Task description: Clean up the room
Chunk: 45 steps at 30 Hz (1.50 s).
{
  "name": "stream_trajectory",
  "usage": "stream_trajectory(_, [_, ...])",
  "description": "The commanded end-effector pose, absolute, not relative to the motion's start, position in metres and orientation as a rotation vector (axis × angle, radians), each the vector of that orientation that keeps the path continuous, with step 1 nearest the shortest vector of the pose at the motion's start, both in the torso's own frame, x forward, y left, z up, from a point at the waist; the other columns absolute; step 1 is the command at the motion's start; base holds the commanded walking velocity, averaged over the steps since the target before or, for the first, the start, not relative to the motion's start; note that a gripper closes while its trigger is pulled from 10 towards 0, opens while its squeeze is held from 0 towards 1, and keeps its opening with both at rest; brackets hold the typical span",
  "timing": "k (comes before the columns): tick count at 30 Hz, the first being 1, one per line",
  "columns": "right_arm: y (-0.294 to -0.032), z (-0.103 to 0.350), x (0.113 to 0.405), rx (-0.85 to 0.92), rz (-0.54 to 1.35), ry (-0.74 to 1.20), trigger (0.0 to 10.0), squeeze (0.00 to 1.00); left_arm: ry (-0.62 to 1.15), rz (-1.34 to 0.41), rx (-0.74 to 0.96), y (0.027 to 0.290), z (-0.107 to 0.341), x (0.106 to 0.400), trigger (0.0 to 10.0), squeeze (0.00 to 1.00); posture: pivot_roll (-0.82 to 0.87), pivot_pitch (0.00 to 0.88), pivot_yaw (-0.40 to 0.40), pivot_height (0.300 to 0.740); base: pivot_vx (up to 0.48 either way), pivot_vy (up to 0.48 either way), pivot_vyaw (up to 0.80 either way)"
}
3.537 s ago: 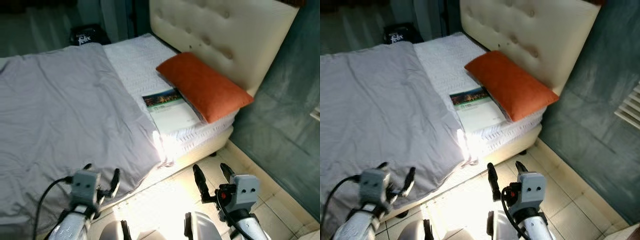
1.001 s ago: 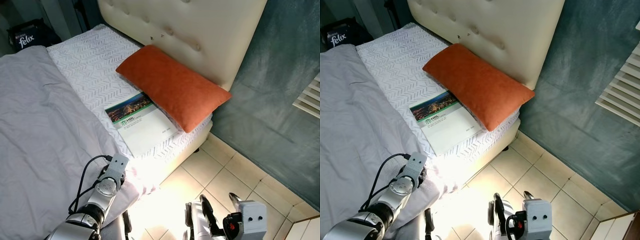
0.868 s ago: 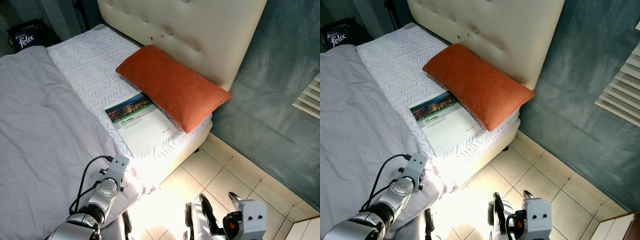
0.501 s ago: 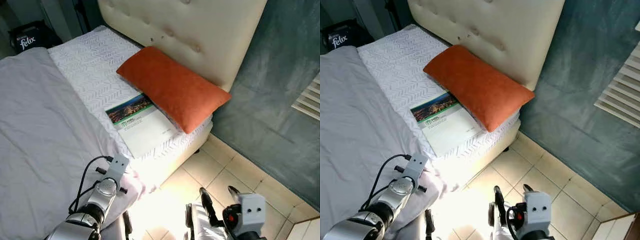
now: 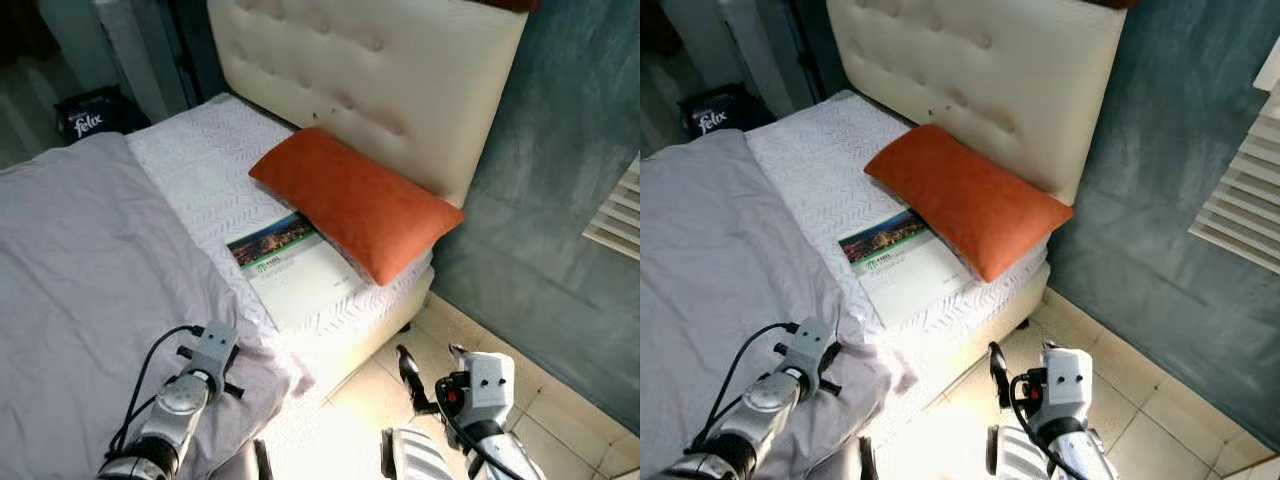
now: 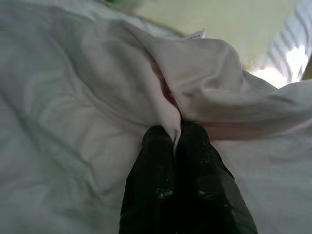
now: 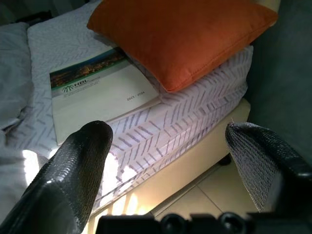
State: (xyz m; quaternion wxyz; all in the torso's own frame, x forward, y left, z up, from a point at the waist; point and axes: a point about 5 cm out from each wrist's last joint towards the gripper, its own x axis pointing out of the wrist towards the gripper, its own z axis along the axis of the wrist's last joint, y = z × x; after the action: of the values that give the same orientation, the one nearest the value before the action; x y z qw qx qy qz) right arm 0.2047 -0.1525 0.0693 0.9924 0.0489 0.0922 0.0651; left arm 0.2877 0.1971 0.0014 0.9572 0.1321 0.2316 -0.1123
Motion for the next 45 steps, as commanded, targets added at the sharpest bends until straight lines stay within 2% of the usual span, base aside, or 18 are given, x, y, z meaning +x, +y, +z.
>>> stream_trajectory(1, [-0.151, 0.068, 0.208, 0.113, 0.141, 0.181, 10.0, 0.0, 0.434, -0.201, 0.272, 0.209, 0.007, 0.288, 0.0, 0.0, -0.1, 0.0, 0.046, 0.621, 0.0, 0.0, 0.0])
stream_trajectory(2, [-0.151, 0.068, 0.211, 0.115, 0.145, 0.176, 10.0, 0.0, 0.418, -0.189, 0.256, 0.214, 0.008, 0.285, 0.0, 0.0, -0.09, 0.0, 0.041, 0.621, 0.0, 0.0, 0.0])
stream_trajectory(3, [-0.151, 0.067, 0.215, 0.116, 0.149, 0.172, 10.0, 0.0, 0.398, -0.181, 0.242, 0.216, 0.008, 0.281, 2.8, 0.0, -0.08, 0.0, 0.036, 0.621, 0.0, 0.0, 0.0])
stream_trajectory(4, [-0.151, 0.067, 0.217, 0.117, 0.15, 0.169, 10.0, 0.0, 0.386, -0.176, 0.234, 0.217, 0.008, 0.279, 2.8, 0.0, -0.08, 0.0, 0.036, 0.621, 0.0, 0.0, 0.0])
stream_trajectory(5, [-0.151, 0.066, 0.218, 0.119, 0.154, 0.17, 10.0, 0.0, 0.384, -0.188, 0.223, 0.214, 0.006, 0.276, 8.6, 0.0, -0.07, 0.0, 0.03, 0.621, 0.0, 0.0, 0.0])
stream_trajectory(6, [-0.15, 0.065, 0.219, 0.121, 0.159, 0.17, 10.0, 0.0, 0.381, -0.207, 0.219, 0.212, 0.005, 0.275, 8.6, 0.0, -0.07, 0.0, 0.03, 0.621, 0.0, 0.0, 0.0])
stream_trajectory(7, [-0.148, 0.064, 0.22, 0.122, 0.166, 0.173, 10.0, 0.0, 0.375, -0.203, 0.208, 0.21, 0.005, 0.274, 10.0, 0.0, -0.07, 0.0, 0.024, 0.621, 0.0, 0.0, 0.0])
stream_trajectory(18, [-0.152, 0.061, 0.219, 0.115, 0.18, 0.178, 10.0, 0.0, 0.34, -0.177, 0.175, 0.208, 0.007, 0.272, 10.0, 0.0, -0.08, 0.0, 0.01, 0.621, 0.0, 0.0, 0.0])
stream_trajectory(35, [-0.156, 0.058, 0.216, 0.105, 0.183, 0.193, 10.0, 0.0, 0.379, -0.173, 0.144, 0.2, -0.001, 0.265, 10.0, 0.0, -0.09, 0.0, 0.001, 0.621, -0.281, 0.0, 0.0])
stream_trajectory(45, [-0.158, 0.056, 0.213, 0.104, 0.182, 0.204, 10.0, 0.0, 0.394, -0.159, 0.176, 0.206, -0.003, 0.263, 10.0, 0.0, -0.1, 0.0, 0.005, 0.621, 0.0, 0.0, 0.0])
